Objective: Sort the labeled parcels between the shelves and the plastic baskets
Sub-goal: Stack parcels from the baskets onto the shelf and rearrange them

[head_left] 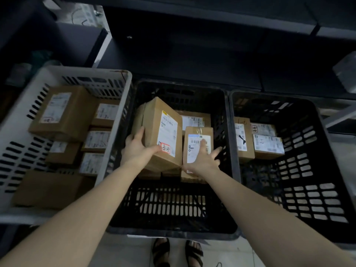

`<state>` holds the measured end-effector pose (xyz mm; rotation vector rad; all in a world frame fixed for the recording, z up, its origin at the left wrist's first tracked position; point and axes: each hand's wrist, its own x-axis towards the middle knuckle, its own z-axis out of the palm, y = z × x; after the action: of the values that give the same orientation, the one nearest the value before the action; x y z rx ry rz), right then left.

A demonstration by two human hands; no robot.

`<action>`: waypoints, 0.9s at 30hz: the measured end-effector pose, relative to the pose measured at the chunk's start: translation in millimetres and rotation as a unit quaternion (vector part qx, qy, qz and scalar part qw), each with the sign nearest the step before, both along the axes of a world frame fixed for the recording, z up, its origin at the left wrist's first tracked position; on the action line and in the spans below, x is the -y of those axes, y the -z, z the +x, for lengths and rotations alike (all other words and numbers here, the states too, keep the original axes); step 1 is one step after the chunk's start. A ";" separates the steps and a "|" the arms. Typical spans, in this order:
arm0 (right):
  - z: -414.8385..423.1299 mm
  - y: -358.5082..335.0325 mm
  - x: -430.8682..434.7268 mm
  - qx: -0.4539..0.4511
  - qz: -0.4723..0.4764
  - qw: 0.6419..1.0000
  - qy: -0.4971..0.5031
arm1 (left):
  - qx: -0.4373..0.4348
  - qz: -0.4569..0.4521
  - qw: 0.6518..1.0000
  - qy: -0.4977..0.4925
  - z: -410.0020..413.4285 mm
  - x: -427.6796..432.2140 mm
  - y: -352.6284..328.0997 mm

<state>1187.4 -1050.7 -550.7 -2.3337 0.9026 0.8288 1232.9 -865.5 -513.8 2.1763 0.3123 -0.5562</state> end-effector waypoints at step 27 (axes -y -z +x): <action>-22.3 -48.3 30.1 -0.125 0.100 0.911 -0.380 | 0.050 0.109 0.993 -0.012 -38.1 -10.2 -39.1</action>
<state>1165.1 -1080.8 -502.4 -2.4161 -0.0665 1.4683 1194.8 -855.3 -474.7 2.3989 0.3597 -0.4128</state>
